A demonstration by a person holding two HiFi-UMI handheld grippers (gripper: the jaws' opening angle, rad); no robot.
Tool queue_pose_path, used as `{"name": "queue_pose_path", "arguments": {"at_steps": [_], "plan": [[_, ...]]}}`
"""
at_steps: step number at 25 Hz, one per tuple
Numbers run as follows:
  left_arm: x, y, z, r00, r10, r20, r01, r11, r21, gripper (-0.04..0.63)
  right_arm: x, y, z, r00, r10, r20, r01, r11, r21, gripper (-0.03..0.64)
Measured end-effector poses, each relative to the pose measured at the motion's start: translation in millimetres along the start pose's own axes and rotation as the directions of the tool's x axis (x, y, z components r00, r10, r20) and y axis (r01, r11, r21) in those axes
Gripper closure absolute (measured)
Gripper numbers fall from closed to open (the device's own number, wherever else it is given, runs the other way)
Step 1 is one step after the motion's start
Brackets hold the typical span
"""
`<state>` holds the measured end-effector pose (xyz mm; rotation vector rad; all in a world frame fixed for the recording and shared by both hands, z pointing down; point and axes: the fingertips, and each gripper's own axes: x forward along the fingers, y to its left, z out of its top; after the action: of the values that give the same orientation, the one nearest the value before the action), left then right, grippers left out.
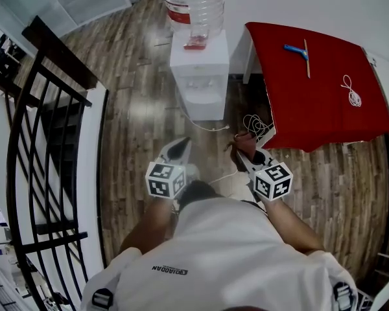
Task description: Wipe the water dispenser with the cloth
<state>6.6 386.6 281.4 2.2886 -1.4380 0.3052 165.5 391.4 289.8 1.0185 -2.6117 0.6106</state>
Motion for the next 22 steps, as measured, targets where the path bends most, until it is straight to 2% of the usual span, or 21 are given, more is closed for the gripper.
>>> {"name": "queue_pose_path", "arguments": {"at_steps": [4, 11, 16, 22], "plan": [[14, 24, 8, 1.0, -0.012, -0.016, 0.012, 1.0, -0.005, 0.606, 20, -7, 12, 1.0, -0.018, -0.001, 0.018, 1.0, 0.004, 0.561], [66, 55, 33, 0.993, -0.098, -0.058, 0.101, 0.994, 0.037, 0.606, 71, -27, 42, 0.997, -0.073, -0.001, 0.073, 0.997, 0.03, 0.561], [104, 89, 51, 0.983, -0.15, -0.105, 0.158, 0.984, 0.077, 0.606, 118, -42, 61, 0.994, -0.113, -0.009, 0.113, 0.992, 0.049, 0.561], [125, 124, 70, 0.969, -0.201, -0.141, 0.218, 0.968, 0.125, 0.606, 156, -54, 84, 0.986, -0.168, 0.009, 0.167, 0.982, 0.085, 0.561]]}}
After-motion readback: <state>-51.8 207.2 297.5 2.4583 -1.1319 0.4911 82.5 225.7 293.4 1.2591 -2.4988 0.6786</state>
